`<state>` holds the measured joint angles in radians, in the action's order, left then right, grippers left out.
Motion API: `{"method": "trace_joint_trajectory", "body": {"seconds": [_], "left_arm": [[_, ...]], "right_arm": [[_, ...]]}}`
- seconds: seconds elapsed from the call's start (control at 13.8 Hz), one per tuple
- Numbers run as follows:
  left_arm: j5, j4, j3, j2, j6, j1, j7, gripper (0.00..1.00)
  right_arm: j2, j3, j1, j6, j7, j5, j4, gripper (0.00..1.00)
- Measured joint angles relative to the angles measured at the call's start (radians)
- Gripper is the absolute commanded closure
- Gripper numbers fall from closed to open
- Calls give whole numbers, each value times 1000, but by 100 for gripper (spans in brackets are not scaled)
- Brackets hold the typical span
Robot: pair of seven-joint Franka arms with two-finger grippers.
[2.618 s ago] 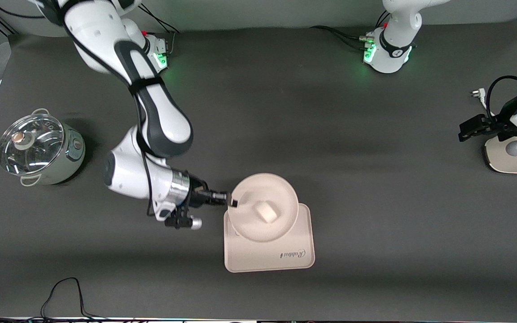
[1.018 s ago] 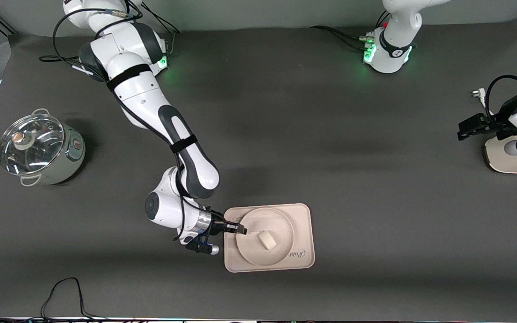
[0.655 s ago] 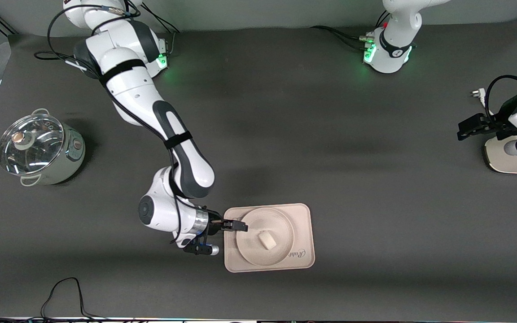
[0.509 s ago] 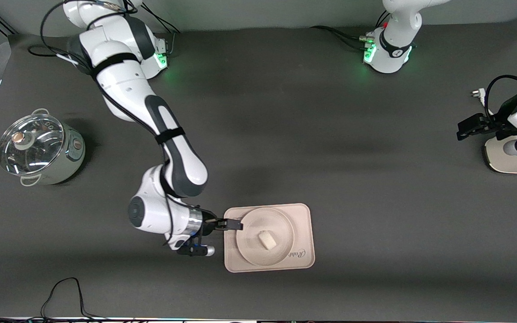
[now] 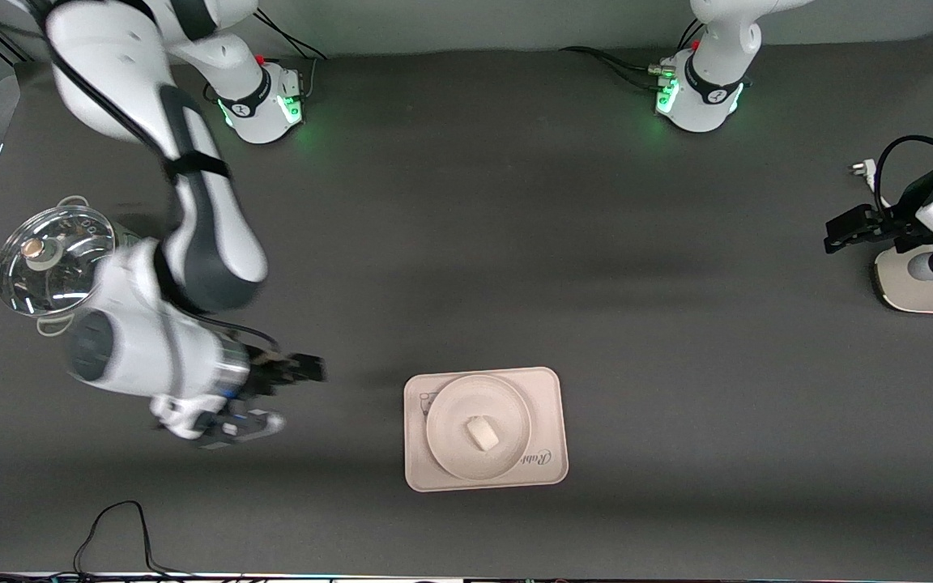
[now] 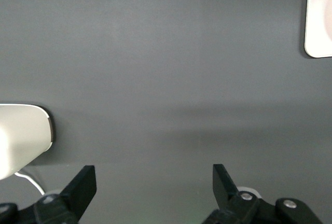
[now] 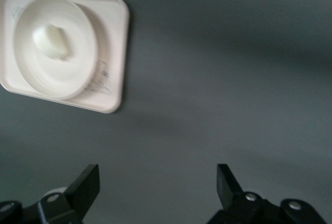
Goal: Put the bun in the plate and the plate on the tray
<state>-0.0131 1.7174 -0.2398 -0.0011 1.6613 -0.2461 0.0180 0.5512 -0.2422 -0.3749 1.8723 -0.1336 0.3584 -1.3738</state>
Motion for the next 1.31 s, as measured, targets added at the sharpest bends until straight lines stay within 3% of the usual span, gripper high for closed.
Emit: {"method": "trace_joint_trajectory", "body": {"seconds": [0.22, 0.44, 1.09, 1.24, 1.31], "left_arm": [[0, -3, -2, 0, 0, 1, 0, 0], [0, -3, -2, 0, 0, 1, 0, 0], [0, -4, -1, 0, 0, 1, 0, 0], [0, -4, -1, 0, 0, 1, 0, 0], [0, -4, 0, 0, -1, 0, 0, 0]], "right_arm": [[-231, -94, 14, 0, -70, -46, -243, 0], [-371, -112, 13, -22, -58, -140, -331, 0], [-483, -154, 11, -207, -27, -189, -202, 0], [-493, -148, 14, -227, -27, -217, -176, 0], [-496, -117, 39, -233, -25, -228, -168, 0]]}}
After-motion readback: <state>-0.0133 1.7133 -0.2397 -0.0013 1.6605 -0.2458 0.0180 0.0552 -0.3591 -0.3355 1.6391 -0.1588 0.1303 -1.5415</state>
